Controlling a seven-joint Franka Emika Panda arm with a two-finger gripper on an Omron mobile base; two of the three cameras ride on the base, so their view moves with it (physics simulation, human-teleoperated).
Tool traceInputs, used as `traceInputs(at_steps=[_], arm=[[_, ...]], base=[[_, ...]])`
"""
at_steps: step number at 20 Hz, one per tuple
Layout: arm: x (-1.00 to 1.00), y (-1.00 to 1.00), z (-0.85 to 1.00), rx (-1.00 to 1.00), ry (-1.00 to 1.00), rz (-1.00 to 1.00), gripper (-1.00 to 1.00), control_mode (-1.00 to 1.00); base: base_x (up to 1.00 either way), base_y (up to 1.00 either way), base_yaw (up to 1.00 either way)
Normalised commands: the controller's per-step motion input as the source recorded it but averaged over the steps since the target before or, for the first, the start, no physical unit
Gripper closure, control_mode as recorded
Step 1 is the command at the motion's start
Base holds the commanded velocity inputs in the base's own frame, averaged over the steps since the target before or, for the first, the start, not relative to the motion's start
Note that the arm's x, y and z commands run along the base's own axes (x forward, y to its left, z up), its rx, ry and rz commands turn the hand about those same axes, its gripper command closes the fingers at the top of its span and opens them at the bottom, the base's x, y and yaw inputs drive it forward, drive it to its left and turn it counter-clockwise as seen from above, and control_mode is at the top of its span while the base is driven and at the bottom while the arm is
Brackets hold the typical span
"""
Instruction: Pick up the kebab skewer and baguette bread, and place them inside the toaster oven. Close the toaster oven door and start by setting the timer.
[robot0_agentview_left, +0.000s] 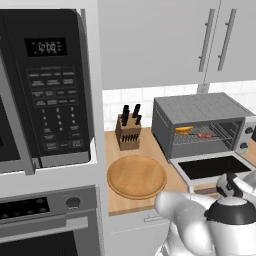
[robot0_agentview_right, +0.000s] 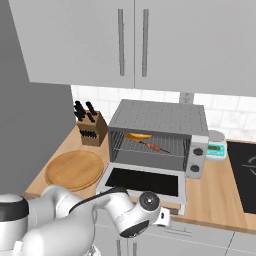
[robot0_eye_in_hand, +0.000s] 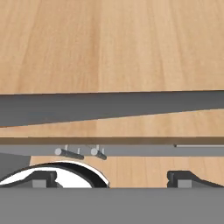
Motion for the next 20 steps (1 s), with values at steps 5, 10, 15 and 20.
traceInputs(at_steps=[5,10,15,20], arm=[[0.97,0.16,0.55,0.03,0.00,0.00,-1.00,-1.00],[1.00,0.18,0.61,0.00,0.04,0.00,-1.00,-1.00],[1.00,0.23,0.47,0.00,0.01,0.00,-1.00,-1.00],[1.00,0.26,0.25,0.00,0.00,0.00,-1.00,-1.00]], base=[[0.00,0.00,0.00],[0.00,0.00,0.00],[0.00,0.00,0.00],[0.00,0.00,0.00]])
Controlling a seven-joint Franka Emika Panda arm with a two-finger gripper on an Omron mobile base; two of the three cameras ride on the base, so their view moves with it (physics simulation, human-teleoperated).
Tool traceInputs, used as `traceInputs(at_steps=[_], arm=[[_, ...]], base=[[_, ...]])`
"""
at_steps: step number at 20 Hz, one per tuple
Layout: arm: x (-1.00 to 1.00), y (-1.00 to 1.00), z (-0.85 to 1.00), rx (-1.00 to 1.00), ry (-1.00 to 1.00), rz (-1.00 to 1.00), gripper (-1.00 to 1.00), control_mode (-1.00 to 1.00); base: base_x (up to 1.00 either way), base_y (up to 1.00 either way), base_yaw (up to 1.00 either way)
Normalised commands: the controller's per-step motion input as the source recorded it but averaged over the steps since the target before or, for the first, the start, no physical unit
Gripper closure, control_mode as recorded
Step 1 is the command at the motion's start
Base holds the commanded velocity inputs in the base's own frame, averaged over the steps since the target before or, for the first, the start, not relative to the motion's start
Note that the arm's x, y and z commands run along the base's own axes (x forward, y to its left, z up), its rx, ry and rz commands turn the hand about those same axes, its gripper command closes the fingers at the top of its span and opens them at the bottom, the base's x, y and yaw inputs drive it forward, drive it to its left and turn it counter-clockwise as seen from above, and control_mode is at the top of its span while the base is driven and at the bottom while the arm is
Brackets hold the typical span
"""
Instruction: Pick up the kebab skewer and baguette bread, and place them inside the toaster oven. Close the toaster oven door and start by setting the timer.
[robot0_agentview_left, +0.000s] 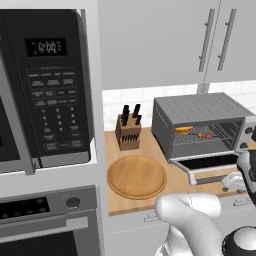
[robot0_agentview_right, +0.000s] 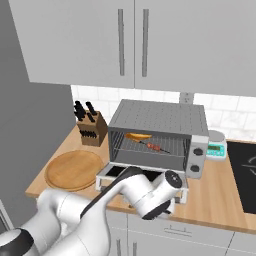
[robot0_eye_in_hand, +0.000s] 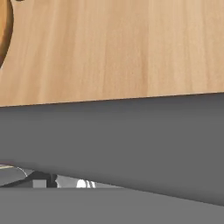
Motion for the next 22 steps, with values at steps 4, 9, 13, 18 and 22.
traceInputs(at_steps=[4,9,13,18,22], arm=[[1.00,0.46,0.03,-0.02,-0.08,0.00,-1.00,-1.00],[1.00,0.66,0.00,-0.06,-0.25,0.00,-1.00,-1.00],[1.00,0.61,0.00,-0.07,-0.28,0.00,-1.00,-1.00],[0.96,0.33,0.20,-0.11,-0.03,0.00,-1.00,-1.00],[0.94,0.17,0.47,-0.10,0.24,0.00,-1.00,-1.00]], base=[[0.00,0.00,0.00],[0.00,0.00,0.00],[0.00,0.00,0.00],[0.00,0.00,0.00],[0.00,0.00,0.00]])
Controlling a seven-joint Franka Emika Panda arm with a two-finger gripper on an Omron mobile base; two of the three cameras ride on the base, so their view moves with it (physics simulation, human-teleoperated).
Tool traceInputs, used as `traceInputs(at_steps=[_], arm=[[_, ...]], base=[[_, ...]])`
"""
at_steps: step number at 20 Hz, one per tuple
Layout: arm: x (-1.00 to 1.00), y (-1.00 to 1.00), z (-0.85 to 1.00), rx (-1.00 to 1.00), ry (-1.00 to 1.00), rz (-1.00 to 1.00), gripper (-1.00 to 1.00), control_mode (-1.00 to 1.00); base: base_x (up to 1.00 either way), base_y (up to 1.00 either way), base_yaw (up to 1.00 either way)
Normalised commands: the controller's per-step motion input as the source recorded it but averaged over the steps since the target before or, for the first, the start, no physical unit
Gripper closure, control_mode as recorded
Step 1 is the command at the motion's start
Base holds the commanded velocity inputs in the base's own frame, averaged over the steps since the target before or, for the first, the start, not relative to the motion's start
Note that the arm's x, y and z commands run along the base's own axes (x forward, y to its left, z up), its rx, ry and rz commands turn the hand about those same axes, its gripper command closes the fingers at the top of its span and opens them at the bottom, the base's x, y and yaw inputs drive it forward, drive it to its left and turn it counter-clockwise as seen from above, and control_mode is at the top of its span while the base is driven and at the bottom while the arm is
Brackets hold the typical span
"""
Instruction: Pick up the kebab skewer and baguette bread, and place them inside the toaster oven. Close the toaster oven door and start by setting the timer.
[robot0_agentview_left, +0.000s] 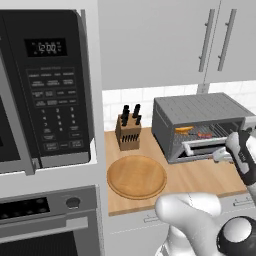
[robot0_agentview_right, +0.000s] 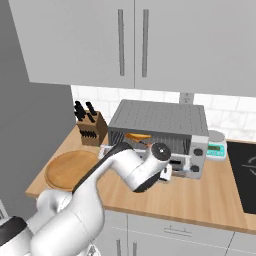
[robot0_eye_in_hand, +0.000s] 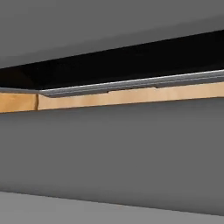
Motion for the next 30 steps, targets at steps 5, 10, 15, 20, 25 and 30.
traceInputs(at_steps=[5,10,15,20,25,30], arm=[[0.65,0.05,0.60,-0.13,0.35,0.00,-1.00,-1.00],[0.25,0.01,0.33,-0.09,0.39,0.03,-1.00,-1.00],[0.03,0.00,0.04,-0.05,0.27,0.06,-1.00,-1.00],[0.11,0.00,0.00,-0.04,0.21,0.05,-1.00,-1.00],[0.43,0.07,0.00,0.00,0.15,0.05,-1.00,-1.00],[0.32,0.11,0.00,0.00,0.07,0.05,-1.00,-1.00]], base=[[0.00,0.00,0.00],[0.00,0.00,0.00],[0.00,0.00,0.00],[0.00,0.00,0.00],[0.00,0.00,0.00],[0.00,0.00,0.00]])
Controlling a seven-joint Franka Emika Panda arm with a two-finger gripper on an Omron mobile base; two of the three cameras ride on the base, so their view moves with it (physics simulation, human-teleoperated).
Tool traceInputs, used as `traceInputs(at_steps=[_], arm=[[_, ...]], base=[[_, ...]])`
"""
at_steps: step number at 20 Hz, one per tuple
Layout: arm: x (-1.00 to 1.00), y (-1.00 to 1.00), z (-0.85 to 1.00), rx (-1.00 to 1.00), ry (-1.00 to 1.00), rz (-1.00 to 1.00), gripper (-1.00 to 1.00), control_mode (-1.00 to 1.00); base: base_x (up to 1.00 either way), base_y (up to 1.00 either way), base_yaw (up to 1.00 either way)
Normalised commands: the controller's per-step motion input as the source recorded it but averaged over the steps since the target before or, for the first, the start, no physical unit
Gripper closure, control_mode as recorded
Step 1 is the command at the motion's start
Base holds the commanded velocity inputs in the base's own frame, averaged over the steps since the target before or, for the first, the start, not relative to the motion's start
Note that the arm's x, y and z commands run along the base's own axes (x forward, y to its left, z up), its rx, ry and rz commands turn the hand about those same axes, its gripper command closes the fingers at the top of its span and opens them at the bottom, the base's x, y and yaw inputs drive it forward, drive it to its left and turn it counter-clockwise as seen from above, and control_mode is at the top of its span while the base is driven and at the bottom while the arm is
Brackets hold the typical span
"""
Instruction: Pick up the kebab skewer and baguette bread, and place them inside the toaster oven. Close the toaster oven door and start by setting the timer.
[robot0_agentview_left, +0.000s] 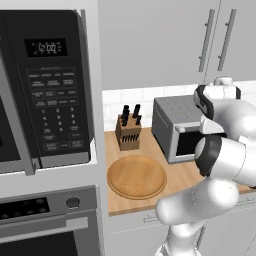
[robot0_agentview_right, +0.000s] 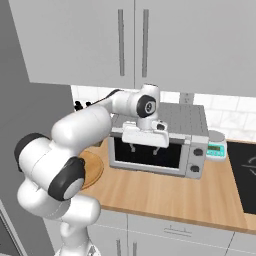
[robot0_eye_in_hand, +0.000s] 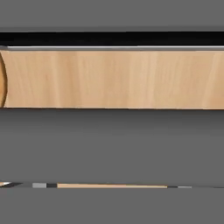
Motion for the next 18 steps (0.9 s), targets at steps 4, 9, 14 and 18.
traceInputs(at_steps=[4,9,14,18], arm=[[0.00,0.00,0.00,0.00,0.01,0.08,-1.00,-1.00],[0.00,0.00,0.00,0.00,0.00,0.08,-1.00,-1.00],[-0.35,-0.05,0.00,0.00,0.00,0.07,-1.00,-1.00],[-0.59,-0.21,0.00,0.00,0.00,0.07,-1.00,-1.00]], base=[[0.00,0.00,0.00],[0.00,0.00,0.00],[0.00,0.00,0.00],[0.00,0.00,0.00]])
